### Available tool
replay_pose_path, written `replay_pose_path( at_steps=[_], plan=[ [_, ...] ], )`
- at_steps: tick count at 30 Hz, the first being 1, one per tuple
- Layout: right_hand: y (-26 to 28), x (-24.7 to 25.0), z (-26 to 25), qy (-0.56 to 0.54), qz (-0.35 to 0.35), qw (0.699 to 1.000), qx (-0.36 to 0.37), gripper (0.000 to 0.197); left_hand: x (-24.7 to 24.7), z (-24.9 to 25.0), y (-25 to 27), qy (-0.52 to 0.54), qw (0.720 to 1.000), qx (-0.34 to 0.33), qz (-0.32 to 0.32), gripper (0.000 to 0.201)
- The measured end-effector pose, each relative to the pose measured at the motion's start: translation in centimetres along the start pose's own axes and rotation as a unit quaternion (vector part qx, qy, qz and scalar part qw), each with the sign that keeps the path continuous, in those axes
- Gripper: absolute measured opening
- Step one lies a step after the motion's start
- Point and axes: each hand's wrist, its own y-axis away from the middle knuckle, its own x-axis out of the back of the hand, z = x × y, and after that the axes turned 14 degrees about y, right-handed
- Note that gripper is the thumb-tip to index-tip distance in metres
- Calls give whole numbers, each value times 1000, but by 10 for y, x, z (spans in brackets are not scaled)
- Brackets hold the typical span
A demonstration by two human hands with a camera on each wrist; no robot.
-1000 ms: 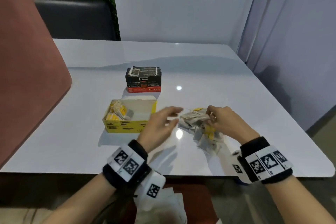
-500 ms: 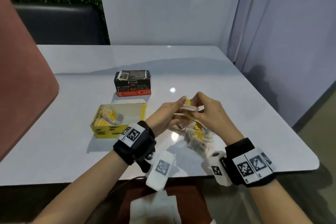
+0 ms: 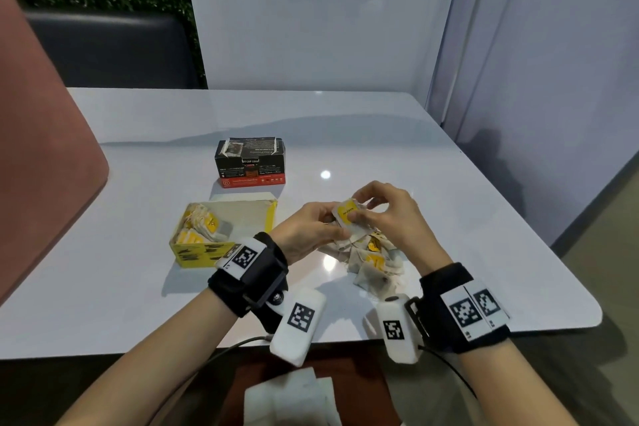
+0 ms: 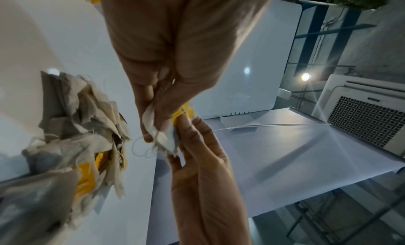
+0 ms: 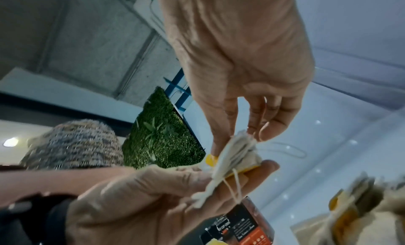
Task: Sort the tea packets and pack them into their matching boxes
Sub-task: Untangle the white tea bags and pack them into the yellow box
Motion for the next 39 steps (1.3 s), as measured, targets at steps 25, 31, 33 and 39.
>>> replay_pose_path(
  at_steps=[25,31,33,39],
  plan=[
    [-1,15,10,-244,171,951,-79,13,11,-9,-2,15,998,-8,66,23],
    [14,3,3,-338,-32,930,-139,25,5,-14,-9,33,988,-53,144,27],
    [18,-4,-2,-285,24,951,-114,28,2,-16,-11,23,984,-67,164,31],
    [21,-14,-15,-317,92,936,-124,25,-8,-19,-10,18,978,-84,189,31]
  ],
)
